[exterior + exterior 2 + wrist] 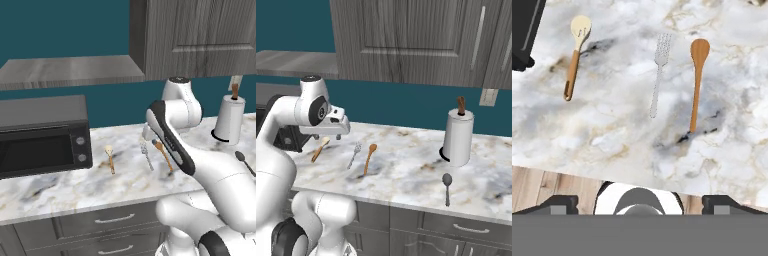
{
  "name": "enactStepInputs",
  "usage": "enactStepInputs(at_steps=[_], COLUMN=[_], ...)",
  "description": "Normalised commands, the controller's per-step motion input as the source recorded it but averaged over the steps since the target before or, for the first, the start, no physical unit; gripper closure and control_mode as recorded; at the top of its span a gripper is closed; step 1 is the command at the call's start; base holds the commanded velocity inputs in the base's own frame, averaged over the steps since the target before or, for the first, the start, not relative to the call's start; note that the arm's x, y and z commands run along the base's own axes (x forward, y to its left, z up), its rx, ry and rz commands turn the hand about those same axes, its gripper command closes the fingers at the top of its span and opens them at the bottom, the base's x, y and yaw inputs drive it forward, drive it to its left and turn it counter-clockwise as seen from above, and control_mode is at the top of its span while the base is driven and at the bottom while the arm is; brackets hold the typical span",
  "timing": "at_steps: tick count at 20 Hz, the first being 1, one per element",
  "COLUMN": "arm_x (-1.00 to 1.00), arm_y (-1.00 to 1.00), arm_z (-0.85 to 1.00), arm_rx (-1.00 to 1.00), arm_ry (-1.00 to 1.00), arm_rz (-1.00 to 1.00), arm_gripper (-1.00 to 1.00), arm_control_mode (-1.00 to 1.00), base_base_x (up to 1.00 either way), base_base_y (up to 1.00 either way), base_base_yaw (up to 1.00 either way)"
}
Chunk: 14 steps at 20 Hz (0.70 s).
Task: Organize the utensils by type. Pick up the wooden spoons from the counter and place them in the open cabinet. Then pick up the metallic utensils from the counter and place them in the open drawer.
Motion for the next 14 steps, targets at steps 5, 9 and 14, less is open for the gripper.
enactStepInputs(at_steps=[5,9,14], arm_x=[0.19,0.49,0.46], arm_y=[0.47,0.41,0.46], arm_z=[-0.27,-0.23,-0.25], arm_rx=[-0.10,-0.01,-0.01], arm_ry=[0.01,0.04,0.10], arm_rz=[0.07,0.00,0.00], arm_gripper=[-1.00,-1.00,-1.00], arm_control_mode=[-1.00,-1.00,-1.00], base_base_x=[0.00,0.00,0.00], base_base_y=[0.00,0.00,0.00], base_base_yaw=[0.00,0.00,0.00])
